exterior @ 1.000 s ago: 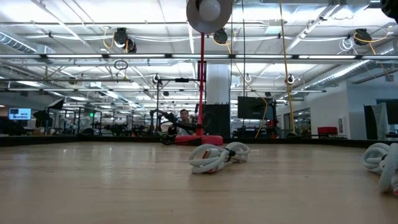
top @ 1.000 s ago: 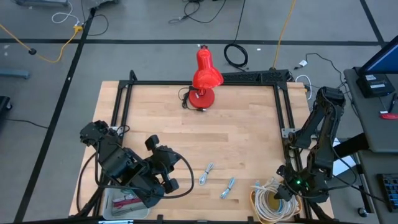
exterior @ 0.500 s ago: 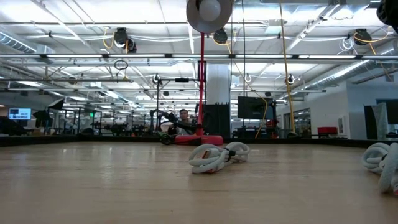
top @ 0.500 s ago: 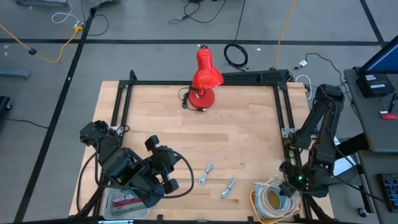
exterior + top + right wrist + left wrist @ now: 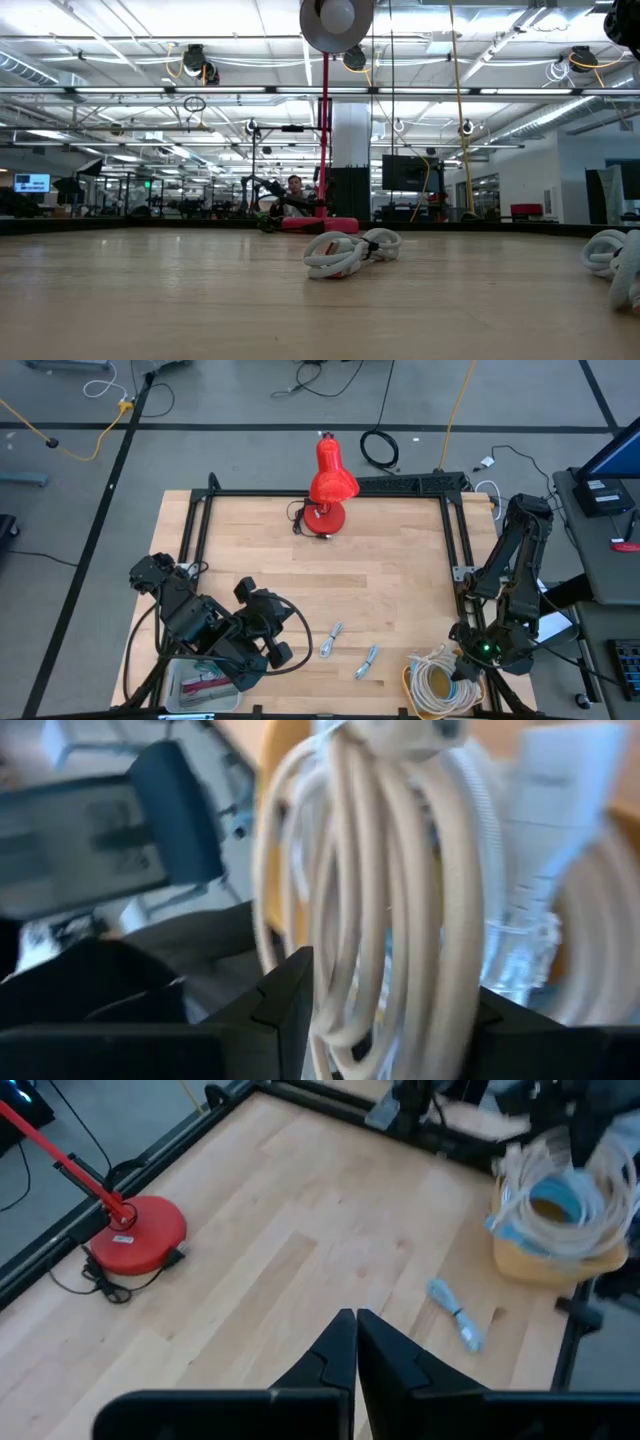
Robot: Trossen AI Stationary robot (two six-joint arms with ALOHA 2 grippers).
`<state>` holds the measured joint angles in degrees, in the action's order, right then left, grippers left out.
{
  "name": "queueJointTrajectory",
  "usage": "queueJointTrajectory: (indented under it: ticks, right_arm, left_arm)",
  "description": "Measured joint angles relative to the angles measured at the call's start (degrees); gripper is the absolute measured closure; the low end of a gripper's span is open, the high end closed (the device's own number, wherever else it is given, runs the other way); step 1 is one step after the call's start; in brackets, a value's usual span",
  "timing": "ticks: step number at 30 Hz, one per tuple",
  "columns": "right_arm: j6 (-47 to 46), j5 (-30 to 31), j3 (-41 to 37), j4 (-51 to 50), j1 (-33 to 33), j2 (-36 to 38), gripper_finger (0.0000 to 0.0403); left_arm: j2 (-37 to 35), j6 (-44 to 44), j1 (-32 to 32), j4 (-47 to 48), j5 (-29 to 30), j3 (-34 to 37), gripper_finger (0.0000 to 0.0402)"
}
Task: Pick & Place USB Port
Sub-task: Put the light brown HDMI cable into the yellow bin
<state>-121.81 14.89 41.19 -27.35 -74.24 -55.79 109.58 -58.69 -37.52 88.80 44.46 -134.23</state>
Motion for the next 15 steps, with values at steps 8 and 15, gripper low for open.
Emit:
queueJointTrajectory:
  ticks: [8,15]
  right_arm:
    - [8.8,0.1,0.0,4.5,0.0,-0.1,0.0271]
    - [14.8,-1.1,0.0,6.6,0.0,-0.1,0.0271]
  left_arm:
    - [0.4,-0.3,0.6,-10.6,3.6,0.4,0.039]
    - [4.4,0.4,2.0,-18.8,2.4,1.6,0.0385]
